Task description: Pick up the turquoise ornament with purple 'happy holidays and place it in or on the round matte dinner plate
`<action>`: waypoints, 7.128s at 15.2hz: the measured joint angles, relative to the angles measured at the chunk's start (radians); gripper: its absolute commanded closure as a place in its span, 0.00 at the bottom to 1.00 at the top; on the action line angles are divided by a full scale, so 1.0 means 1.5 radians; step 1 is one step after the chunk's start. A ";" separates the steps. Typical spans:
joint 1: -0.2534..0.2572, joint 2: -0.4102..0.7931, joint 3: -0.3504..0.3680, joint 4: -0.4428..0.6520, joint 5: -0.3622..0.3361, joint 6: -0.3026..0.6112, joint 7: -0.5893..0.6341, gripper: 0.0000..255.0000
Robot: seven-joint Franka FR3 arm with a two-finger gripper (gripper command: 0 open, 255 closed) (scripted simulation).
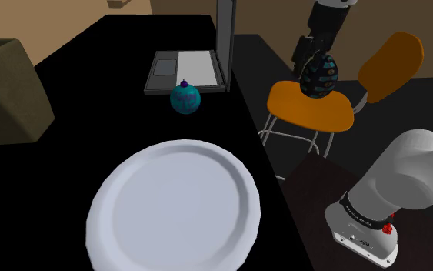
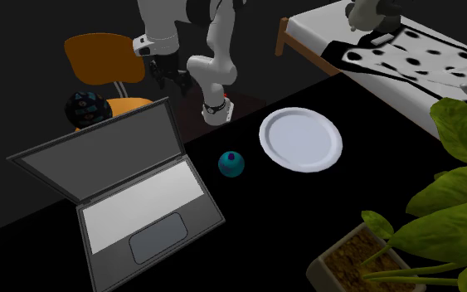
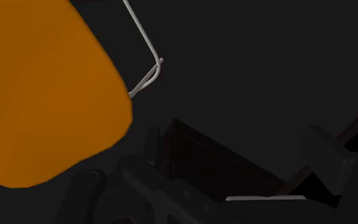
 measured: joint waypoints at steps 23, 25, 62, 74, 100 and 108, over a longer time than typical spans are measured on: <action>0.004 0.226 0.164 0.047 0.367 0.342 0.484 0.00; 0.002 0.260 0.176 0.067 0.390 0.383 0.519 0.00; 0.001 0.328 0.208 0.153 0.382 0.409 0.597 1.00; 0.312 0.250 0.058 -0.099 1.129 0.903 -0.164 0.00; 0.314 0.283 0.068 -0.059 1.116 0.921 -0.148 1.00; 0.294 0.252 0.078 -0.051 0.942 0.906 0.032 1.00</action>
